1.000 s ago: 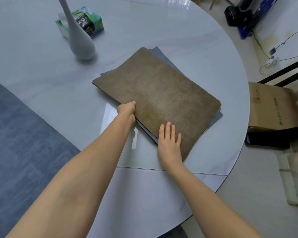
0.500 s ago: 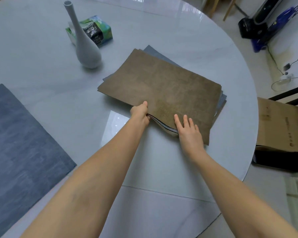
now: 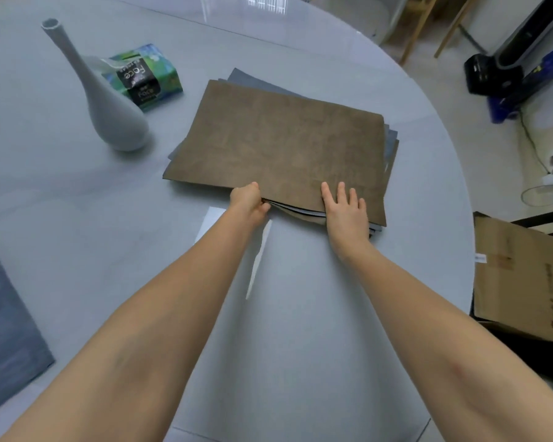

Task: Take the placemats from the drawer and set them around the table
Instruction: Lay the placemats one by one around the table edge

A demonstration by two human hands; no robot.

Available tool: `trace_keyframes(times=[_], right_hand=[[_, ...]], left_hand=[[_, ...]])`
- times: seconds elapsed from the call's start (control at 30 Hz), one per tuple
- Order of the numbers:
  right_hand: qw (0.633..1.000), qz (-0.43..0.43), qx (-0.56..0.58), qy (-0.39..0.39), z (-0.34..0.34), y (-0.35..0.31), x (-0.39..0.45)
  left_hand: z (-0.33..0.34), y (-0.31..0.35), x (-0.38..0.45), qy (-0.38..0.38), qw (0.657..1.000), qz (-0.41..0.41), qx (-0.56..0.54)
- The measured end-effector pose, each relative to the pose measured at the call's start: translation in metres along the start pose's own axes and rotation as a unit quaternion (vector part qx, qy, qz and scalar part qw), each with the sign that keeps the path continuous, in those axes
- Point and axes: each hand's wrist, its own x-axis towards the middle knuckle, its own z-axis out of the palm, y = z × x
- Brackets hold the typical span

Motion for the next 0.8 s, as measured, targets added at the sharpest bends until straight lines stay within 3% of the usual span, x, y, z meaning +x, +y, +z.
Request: trace_keyframes(times=[0.1, 0.2, 0.4, 0.57, 0.67, 0.8], right_hand=[[0.997, -0.012, 0.057, -0.044, 0.003, 0.003, 0.005], [0.987, -0.077, 0.111, -0.089, 0.005, 0.008, -0.003], [0.993, -0.061, 0.097, 0.01, 0.007, 0.009, 0.0], [0.98, -0.135, 0.115, 0.095, 0.003, 0.001, -0.015], [0.983, -0.143, 0.109, 0.038, -0.015, 0.006, -0.042], [0.983, -0.154, 0.102, -0.011, -0.021, 0.006, -0.086]], left_hand=[[-0.01, 0.0, 0.001, 0.017, 0.991, -0.009, 0.132], [-0.025, -0.006, -0.002, 0.029, 0.976, -0.007, 0.217], [-0.027, 0.008, -0.011, 0.033, 0.955, 0.032, 0.294], [-0.033, 0.0, -0.052, -0.048, 0.962, 0.02, 0.268], [-0.046, -0.021, -0.078, -0.06, 0.978, -0.004, 0.201], [-0.067, -0.036, -0.099, -0.006, 0.999, -0.012, 0.05]])
